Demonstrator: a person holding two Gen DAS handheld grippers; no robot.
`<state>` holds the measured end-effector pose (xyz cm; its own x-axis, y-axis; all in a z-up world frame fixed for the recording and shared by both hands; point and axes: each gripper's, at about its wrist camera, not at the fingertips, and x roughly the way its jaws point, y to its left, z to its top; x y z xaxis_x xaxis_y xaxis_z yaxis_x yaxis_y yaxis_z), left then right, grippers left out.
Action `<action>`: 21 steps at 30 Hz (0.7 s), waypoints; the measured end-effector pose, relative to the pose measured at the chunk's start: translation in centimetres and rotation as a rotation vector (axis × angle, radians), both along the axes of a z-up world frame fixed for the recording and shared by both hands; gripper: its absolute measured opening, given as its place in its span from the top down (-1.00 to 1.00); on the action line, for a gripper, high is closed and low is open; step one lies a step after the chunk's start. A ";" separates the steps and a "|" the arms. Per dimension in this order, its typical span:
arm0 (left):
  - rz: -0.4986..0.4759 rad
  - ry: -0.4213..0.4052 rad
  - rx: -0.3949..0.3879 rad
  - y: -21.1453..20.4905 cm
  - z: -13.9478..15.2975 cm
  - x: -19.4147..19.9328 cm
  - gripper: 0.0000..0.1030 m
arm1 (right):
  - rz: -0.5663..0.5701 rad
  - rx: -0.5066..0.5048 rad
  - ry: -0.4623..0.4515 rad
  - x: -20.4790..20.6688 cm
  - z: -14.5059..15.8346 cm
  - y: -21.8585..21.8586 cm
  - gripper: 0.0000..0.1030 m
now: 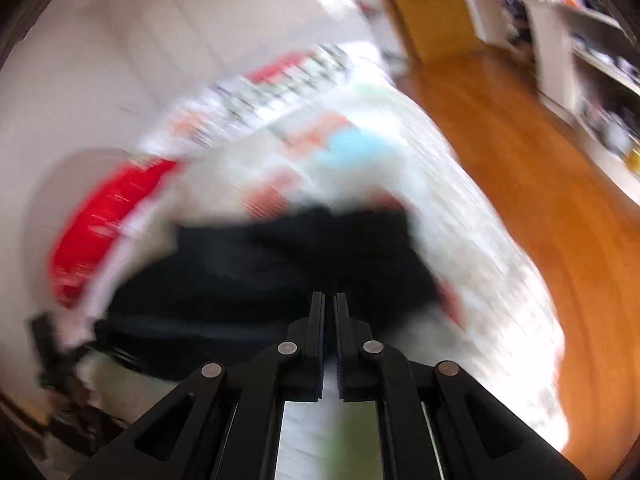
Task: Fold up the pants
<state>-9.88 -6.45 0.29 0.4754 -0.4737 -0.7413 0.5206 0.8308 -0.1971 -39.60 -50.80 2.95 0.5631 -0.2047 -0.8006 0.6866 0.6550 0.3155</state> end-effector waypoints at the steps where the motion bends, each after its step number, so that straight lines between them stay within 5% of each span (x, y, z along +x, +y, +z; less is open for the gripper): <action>1: 0.000 -0.004 0.016 -0.2 -0.1 -0.2 0.72 | -0.010 0.018 0.016 -0.2 -0.8 -0.2 0.84; 4: -0.002 -0.015 0.020 -0.1 0.4 -0.6 0.72 | -0.016 -0.043 -0.033 -1.0 0.5 0.4 0.56; 5: -0.002 -0.015 0.012 0.1 0.5 -0.6 0.72 | -0.009 -0.086 -0.025 -0.6 1.0 0.7 0.09; 6: 0.000 -0.013 0.007 0.3 0.6 -0.6 0.72 | 0.029 -0.163 -0.015 0.3 2.1 1.6 -0.14; 9: 0.008 -0.011 0.002 0.6 0.6 -0.8 0.72 | 0.228 -0.242 -0.024 3.4 3.5 4.3 -0.16; 14: 0.006 -0.006 -0.007 0.8 0.6 -1.3 0.72 | 0.437 -0.405 0.144 8.7 0.4 7.7 -0.10; 16: 0.004 -0.006 -0.010 0.9 0.7 -1.3 0.72 | 0.442 -0.381 0.172 9.8 -0.6 7.0 0.66; 21: -0.007 -0.010 -0.026 1.4 1.2 -1.5 0.71 | 0.110 -0.191 -0.121 4.1 2.7 0.5 0.77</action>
<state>-11.41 -5.03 1.44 0.4791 -0.4959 -0.7242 0.5281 0.8219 -0.2134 -35.53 -50.27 5.60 0.6801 -0.2781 -0.6783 0.5723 0.7796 0.2542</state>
